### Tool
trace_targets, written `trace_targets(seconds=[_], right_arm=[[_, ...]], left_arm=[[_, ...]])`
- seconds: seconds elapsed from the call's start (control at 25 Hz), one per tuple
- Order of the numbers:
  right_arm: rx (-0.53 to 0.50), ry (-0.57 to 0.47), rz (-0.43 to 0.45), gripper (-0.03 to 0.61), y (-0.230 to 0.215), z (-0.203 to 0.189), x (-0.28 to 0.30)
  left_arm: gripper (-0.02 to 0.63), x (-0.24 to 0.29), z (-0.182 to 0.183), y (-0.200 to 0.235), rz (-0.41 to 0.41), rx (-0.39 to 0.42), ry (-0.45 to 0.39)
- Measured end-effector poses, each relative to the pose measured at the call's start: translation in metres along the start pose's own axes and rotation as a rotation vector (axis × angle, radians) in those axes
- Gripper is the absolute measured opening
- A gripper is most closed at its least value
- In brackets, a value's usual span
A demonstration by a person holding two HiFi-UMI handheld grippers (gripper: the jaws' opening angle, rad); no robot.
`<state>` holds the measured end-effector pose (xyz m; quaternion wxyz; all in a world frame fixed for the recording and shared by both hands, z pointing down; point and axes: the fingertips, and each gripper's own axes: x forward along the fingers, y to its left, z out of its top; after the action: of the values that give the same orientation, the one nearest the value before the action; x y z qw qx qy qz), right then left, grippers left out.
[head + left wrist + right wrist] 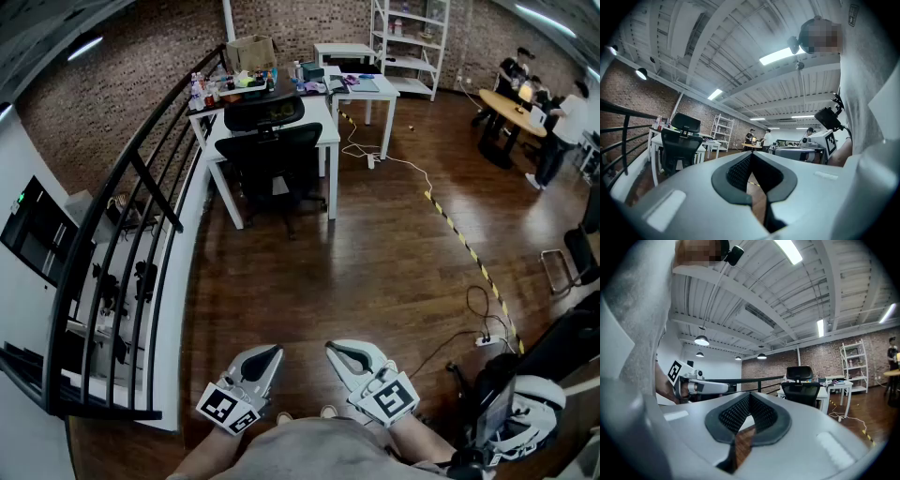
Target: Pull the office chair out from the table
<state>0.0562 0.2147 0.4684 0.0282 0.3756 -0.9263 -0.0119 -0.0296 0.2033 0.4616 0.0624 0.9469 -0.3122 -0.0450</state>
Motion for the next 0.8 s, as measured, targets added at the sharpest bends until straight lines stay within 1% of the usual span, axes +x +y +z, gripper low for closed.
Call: trace_targets(seconds=[0.2,0.4,0.52,0.64,0.8], right_arm=[[0.006,-0.016,0.021,0.000,-0.007,0.003,-0.005],[0.038,-0.019,0.015,0.000,-0.021,0.001,-0.008],[0.046,-0.022,0.018,0.000,-0.028,0.000,0.005],[0.042,-0.005,0.030,0.000,-0.037,-0.002,0.021],[0.032,0.008,0.011,0.000,-0.063,-0.003,0.053]], left_arm=[[0.000,0.013,0.004,-0.008,0.015,0.000,-0.010],[0.000,0.023,0.002,-0.014,0.018,-0.001,0.006],[0.000,0.023,0.001,0.001,0.037,-0.010,0.012],[0.000,0.027,0.002,0.019,0.054,-0.028,0.000],[0.000,0.047,0.006,0.057,0.040,-0.038,-0.017]])
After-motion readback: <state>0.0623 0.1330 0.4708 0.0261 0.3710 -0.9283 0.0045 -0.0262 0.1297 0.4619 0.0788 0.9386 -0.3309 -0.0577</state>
